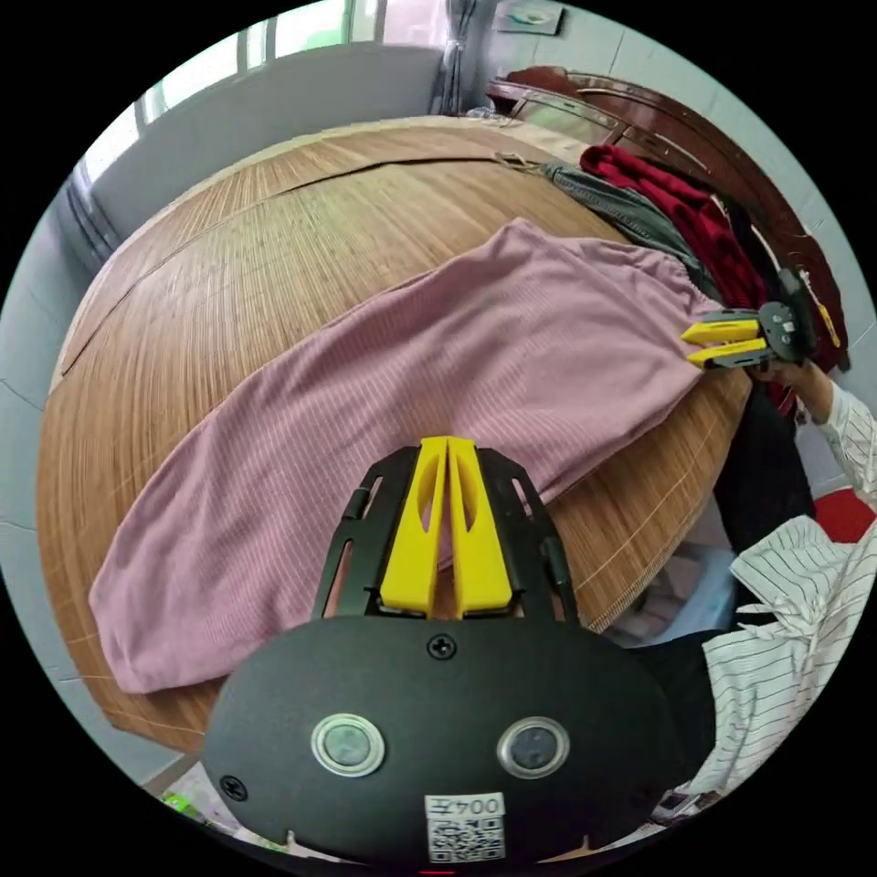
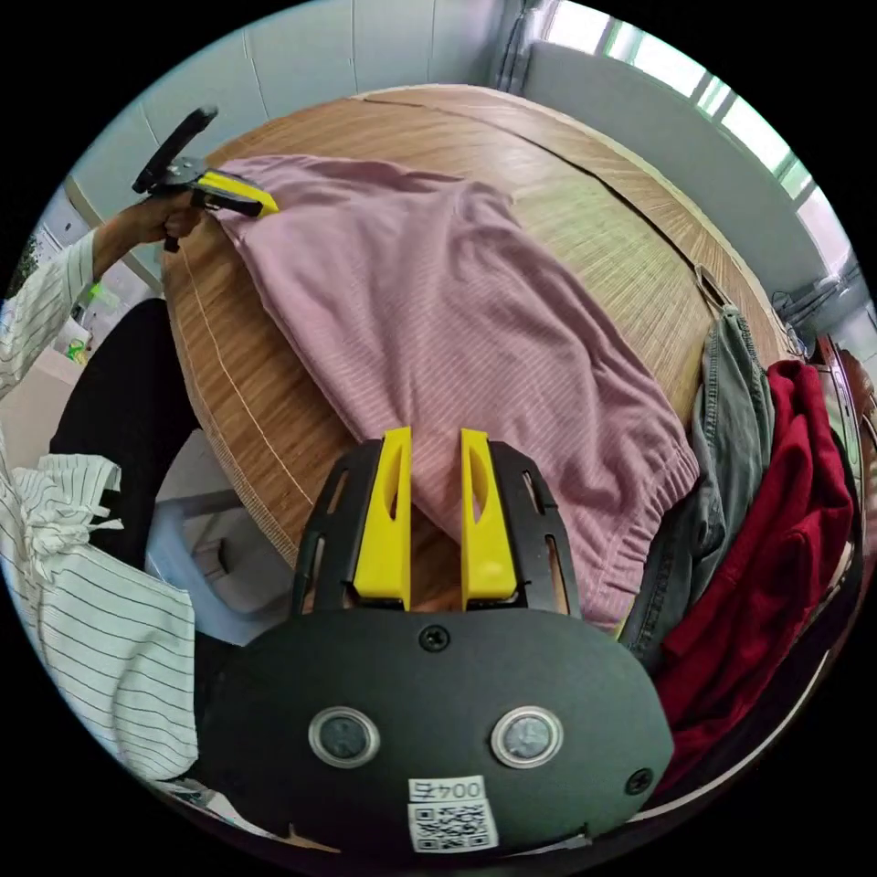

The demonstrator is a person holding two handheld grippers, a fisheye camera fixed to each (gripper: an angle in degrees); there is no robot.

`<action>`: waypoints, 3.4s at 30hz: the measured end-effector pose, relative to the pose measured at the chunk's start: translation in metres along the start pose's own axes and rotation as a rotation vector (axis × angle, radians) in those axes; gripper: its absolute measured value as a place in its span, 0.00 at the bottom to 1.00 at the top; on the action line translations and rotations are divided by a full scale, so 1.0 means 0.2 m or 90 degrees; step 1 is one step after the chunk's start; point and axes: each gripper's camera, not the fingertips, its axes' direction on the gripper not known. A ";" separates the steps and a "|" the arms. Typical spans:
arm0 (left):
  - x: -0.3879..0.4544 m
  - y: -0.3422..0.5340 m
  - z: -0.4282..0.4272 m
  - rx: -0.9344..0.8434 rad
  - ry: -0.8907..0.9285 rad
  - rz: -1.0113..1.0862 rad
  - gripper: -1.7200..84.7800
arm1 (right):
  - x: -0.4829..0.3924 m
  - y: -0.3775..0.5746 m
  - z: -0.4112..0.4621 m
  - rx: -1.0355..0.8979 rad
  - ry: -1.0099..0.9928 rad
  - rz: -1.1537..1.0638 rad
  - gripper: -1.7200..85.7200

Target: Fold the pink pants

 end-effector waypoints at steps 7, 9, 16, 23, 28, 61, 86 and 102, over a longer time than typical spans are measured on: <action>0.13 -0.17 -0.36 0.108 0.081 -0.010 0.02 | 0.31 0.37 -0.24 0.076 0.077 0.099 0.12; 0.30 -0.28 -0.38 0.141 0.115 0.022 0.02 | 0.49 0.46 -0.24 0.092 0.108 0.178 0.12; 0.73 -0.55 0.08 0.002 0.051 0.093 0.02 | 0.80 0.41 -0.22 0.125 0.090 0.162 0.12; 0.66 -0.55 0.12 0.032 0.131 0.018 0.02 | 1.15 0.30 0.00 -0.050 -0.063 0.026 0.16; 0.72 -0.59 0.10 0.033 0.109 0.034 0.02 | 1.13 0.33 0.13 -0.142 -0.014 -0.019 0.15; 0.83 -0.69 0.12 0.032 0.115 0.013 0.02 | 0.61 2.11 -0.11 0.256 -0.197 0.700 0.21; 0.73 -0.28 0.14 0.087 -0.011 0.028 0.02 | 0.01 1.22 -0.82 0.230 0.207 0.502 0.09; 0.26 0.31 0.37 0.023 -0.057 -0.091 0.02 | -0.59 -0.62 -0.75 0.050 0.116 0.097 0.07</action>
